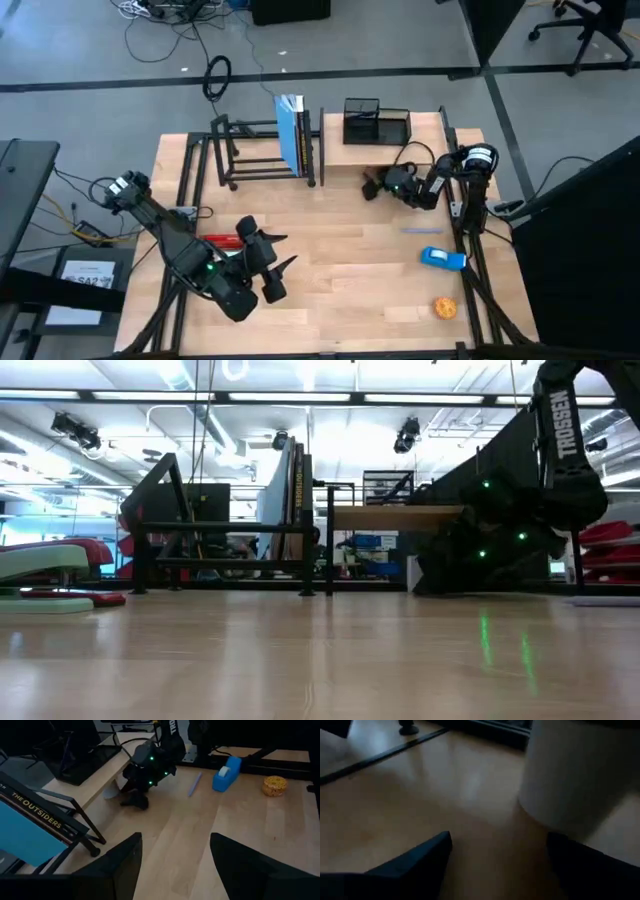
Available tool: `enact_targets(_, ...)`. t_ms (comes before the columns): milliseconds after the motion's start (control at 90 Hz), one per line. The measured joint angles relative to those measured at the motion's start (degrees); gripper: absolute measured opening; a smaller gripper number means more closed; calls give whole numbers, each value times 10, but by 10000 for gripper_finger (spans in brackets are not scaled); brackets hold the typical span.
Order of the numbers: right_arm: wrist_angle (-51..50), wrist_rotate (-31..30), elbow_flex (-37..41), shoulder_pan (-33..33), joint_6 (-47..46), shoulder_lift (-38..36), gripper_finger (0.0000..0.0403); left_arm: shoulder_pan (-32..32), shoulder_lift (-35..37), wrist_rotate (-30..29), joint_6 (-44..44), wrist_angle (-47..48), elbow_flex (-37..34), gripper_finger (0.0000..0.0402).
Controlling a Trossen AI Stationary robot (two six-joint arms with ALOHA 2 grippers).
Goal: Stock shelves
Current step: Remove the white vase plant from under the shelf
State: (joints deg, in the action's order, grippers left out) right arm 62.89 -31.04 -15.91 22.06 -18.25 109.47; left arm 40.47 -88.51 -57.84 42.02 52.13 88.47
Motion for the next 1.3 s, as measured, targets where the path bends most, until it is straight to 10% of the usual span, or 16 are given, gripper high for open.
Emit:
enact_targets(200, -24, -107, 1, -1, -169, -1, 306, 0, 0, 0, 0, 0, 0, 214)
enact_targets(367, -45, -150, -21, 6, -97, 3, 307, 0, 0, -1, -1, 0, 0, 213)
enact_targets(600, -43, -76, -58, 46, 8, 3, 307, 0, 0, -2, -8, 0, 0, 213)
enact_targets(1300, -197, -153, -155, 41, -145, 1, 307, -3, 0, 0, -9, -4, 0, 214)
